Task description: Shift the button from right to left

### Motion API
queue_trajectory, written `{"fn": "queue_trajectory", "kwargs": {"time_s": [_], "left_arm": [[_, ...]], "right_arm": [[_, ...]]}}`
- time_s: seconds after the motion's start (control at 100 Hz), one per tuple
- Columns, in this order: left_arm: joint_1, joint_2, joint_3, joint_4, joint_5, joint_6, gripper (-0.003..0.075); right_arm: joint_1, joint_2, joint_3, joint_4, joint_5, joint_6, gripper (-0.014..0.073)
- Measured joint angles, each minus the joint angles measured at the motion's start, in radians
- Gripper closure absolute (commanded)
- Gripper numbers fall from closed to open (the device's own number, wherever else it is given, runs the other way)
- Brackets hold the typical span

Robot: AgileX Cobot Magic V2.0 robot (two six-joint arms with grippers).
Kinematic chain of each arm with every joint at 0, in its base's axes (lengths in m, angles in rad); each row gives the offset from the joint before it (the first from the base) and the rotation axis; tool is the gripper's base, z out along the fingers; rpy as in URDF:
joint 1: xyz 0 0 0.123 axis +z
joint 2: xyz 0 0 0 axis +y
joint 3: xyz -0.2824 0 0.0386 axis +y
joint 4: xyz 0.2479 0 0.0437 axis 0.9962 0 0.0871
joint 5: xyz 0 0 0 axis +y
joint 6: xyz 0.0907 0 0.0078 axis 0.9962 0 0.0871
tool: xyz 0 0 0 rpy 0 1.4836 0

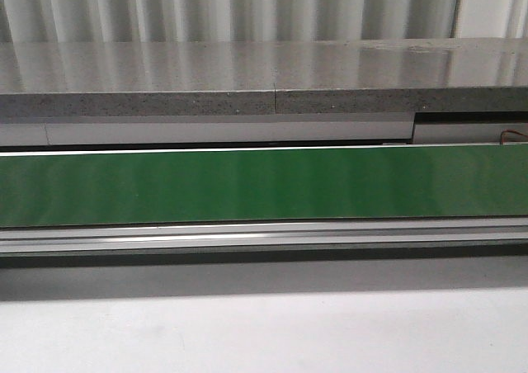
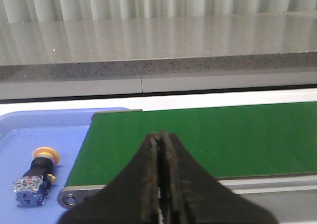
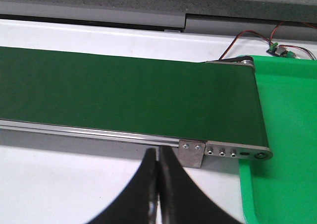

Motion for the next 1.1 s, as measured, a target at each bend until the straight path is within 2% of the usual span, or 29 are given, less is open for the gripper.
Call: {"fn": "queue_trajectory", "kwargs": {"time_s": [1.1], "left_arm": [[0.000,0.000,0.000,-0.002,-0.016,-0.002,0.0741]], "right_arm": [[0.000,-0.002,0.000,0.000,0.000,0.000,0.0660]]}}
